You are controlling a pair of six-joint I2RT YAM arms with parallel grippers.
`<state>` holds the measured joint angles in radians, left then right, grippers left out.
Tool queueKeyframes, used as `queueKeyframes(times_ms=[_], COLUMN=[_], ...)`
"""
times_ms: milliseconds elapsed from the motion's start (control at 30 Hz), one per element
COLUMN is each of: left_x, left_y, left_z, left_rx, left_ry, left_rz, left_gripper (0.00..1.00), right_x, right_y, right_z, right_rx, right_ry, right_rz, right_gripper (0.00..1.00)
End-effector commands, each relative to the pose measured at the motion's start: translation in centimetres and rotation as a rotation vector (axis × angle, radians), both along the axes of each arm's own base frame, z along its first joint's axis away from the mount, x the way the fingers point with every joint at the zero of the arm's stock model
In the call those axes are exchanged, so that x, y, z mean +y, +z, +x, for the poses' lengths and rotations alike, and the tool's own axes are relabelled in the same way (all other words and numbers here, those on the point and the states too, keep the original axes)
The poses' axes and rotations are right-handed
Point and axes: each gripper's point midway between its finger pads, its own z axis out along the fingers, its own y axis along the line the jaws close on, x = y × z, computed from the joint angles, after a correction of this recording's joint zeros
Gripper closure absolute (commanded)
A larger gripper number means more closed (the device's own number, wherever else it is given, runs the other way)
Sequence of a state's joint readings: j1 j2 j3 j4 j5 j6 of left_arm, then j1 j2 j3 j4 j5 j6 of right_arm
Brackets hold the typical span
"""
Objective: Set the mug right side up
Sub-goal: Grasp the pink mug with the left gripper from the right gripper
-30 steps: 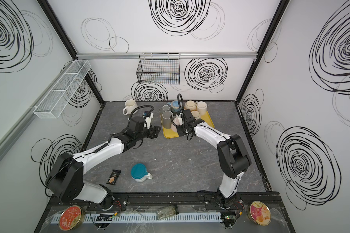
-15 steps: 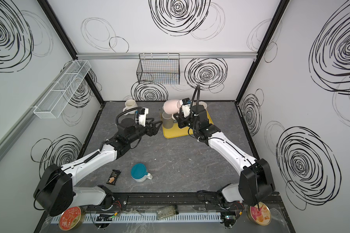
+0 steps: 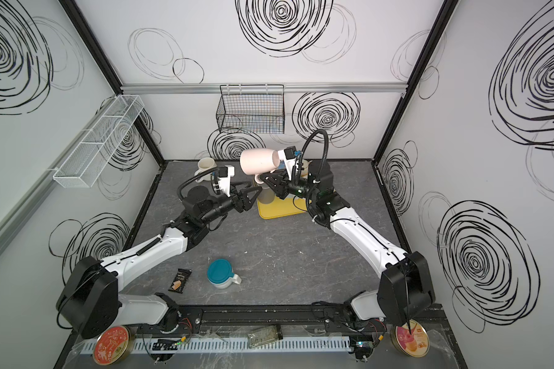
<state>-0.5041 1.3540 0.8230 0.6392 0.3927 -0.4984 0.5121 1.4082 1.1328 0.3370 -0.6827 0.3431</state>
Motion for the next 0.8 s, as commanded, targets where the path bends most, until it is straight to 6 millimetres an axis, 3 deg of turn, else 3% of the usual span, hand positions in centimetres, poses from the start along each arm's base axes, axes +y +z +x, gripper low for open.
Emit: queueKeyframes(times_ms=[0, 333, 633, 767], left_x=[-0.4, 1.8, 1.1, 0.4], left_y=[3.5, 5.1, 2.6, 3.4], left_z=[-0.6, 0.0, 1.5, 1.3], left_rx=[-0.073, -0.046, 0.041, 0.026], left_ry=[-0.049, -0.064, -0.066, -0.115], left_rz=[-0.103, -0.299, -0.287, -0.31], left_gripper=[0.24, 0.34, 0.39, 0.4], right_x=[0.3, 0.3, 0.6, 1.4], right_y=[4.7, 4.4, 5.4, 5.5], right_z=[-1.2, -1.2, -1.8, -2.3], right_rx=[-0.131, -0.12, -0.109, -0.078], right_ry=[0.08, 0.098, 0.151, 0.219], right_rz=[0.094, 0.098, 0.145, 0.16], right_gripper=[1.0, 1.0, 1.0, 1.0])
